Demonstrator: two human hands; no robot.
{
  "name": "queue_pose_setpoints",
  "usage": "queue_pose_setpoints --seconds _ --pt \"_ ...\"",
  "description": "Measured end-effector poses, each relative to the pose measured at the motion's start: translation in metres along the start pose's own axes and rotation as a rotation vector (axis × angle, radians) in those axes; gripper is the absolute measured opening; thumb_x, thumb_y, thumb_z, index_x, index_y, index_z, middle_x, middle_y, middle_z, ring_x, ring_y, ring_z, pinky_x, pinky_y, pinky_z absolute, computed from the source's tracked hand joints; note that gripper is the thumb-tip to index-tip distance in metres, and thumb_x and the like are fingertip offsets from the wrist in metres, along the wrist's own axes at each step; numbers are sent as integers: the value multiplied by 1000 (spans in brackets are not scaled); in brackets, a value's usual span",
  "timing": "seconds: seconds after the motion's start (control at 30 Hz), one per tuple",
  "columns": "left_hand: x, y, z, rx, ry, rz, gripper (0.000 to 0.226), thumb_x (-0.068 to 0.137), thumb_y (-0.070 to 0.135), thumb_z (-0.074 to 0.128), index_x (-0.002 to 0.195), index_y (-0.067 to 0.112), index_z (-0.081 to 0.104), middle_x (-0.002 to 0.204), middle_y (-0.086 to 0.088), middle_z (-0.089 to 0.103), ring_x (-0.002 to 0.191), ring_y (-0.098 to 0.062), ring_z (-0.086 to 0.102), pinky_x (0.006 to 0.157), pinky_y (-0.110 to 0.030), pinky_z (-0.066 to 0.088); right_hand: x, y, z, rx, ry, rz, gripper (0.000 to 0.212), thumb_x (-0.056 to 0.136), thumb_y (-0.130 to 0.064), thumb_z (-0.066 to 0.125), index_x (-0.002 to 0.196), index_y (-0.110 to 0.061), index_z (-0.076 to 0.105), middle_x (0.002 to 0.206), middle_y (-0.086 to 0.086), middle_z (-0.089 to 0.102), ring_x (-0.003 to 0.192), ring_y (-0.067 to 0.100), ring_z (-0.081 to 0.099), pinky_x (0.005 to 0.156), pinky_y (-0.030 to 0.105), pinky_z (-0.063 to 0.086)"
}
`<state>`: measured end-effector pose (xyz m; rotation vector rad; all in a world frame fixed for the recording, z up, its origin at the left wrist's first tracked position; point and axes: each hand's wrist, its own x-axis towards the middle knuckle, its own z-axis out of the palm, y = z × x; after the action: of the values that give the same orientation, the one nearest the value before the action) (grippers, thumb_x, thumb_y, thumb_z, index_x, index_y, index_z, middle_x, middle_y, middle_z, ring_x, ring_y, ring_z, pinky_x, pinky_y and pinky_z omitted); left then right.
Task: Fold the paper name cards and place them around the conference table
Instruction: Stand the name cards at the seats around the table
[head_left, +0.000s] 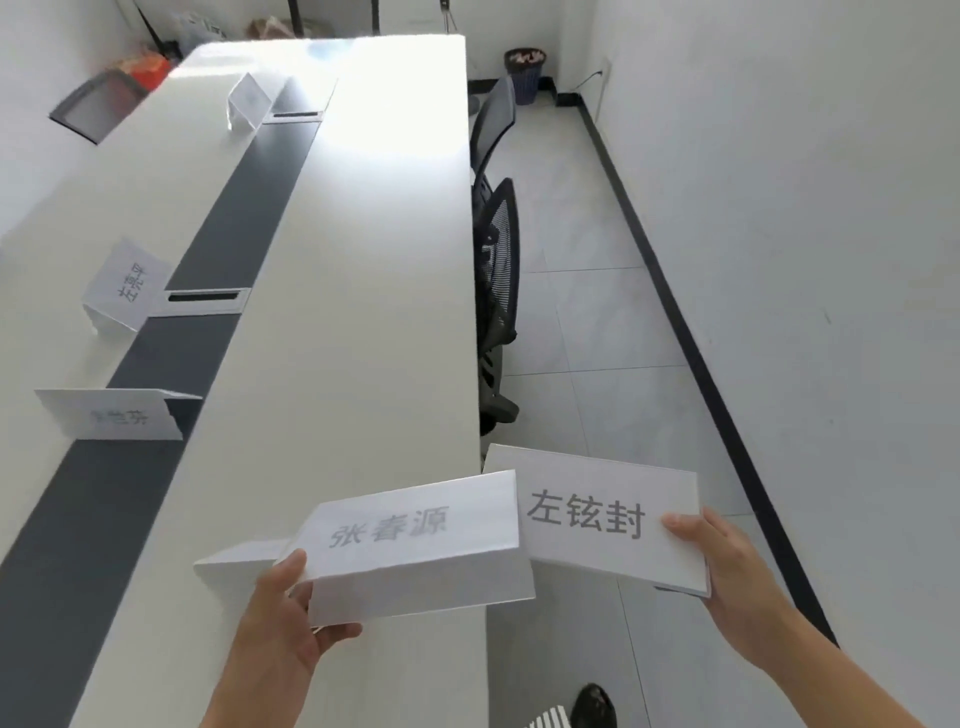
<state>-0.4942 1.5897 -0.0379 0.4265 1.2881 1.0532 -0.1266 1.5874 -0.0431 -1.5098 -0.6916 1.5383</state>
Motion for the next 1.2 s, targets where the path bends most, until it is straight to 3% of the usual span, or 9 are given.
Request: queue_pose_setpoints --seconds 0.13,0.23,0.37,0.53,0.67,0.77,0.9,1.0,1.2 --pt "16 -32 71 -7 -8 -19 41 88 38 44 122 15 49 101 -11 62 82 -24 56 56 -36 50 15 -16 -73 -18 26 35 31 77 -26 67 105 -11 68 98 11 77 75 18 71 64 35 51" --pt "24 -40 111 -31 -6 -46 42 89 38 42 123 15 49 100 -12 62 83 -25 55 50 -34 53 30 -28 -117 -16 76 59 33 76 -31 66 104 -14 68 99 10 76 80 21 68 65 37 51" --pt "41 -34 137 -61 68 -53 33 94 35 35 113 15 52 88 -13 61 76 -26 53 42 -32 53 63 -47 -145 -18 88 93 56 58 -45 68 104 -13 69 102 14 75 86 25 64 67 38 52" --pt "81 -19 158 -117 170 -54 27 93 35 37 108 16 49 76 -8 64 74 -26 52 38 -30 53 124 -73 -151 19 66 117 36 82 -32 60 109 -10 68 110 20 70 84 24 61 67 39 50" --pt "137 6 205 -126 109 -52 26 92 36 39 104 18 51 63 -3 70 75 -27 52 39 -32 54 169 -114 -158 28 73 74 57 63 -46 67 108 -11 69 102 14 74 84 22 63 66 37 52" --pt "180 41 256 -104 -11 -18 33 91 36 38 115 16 49 73 -5 69 68 -24 60 42 -30 53 201 -153 -170 39 96 9 71 49 -54 78 105 -11 70 102 15 74 83 21 64 62 35 54" --pt "233 96 318 -48 -184 48 40 91 37 36 119 15 53 100 -11 64 66 -15 66 48 -29 55 246 -202 -188 95 124 -40 39 71 -34 66 104 -12 70 105 16 73 81 20 67 60 34 54" --pt "266 122 349 -24 -235 100 39 94 35 32 112 15 60 94 -7 70 67 -15 65 50 -27 54 288 -224 -201 111 137 -22 39 79 -35 56 108 -11 68 104 14 74 86 24 65 58 32 56" --pt "330 135 388 -72 -53 98 47 79 41 46 117 15 57 101 -12 66 75 -22 61 47 -31 54 408 -273 -217 54 45 19 31 88 -27 51 104 -8 69 98 13 75 72 17 68 57 31 54"
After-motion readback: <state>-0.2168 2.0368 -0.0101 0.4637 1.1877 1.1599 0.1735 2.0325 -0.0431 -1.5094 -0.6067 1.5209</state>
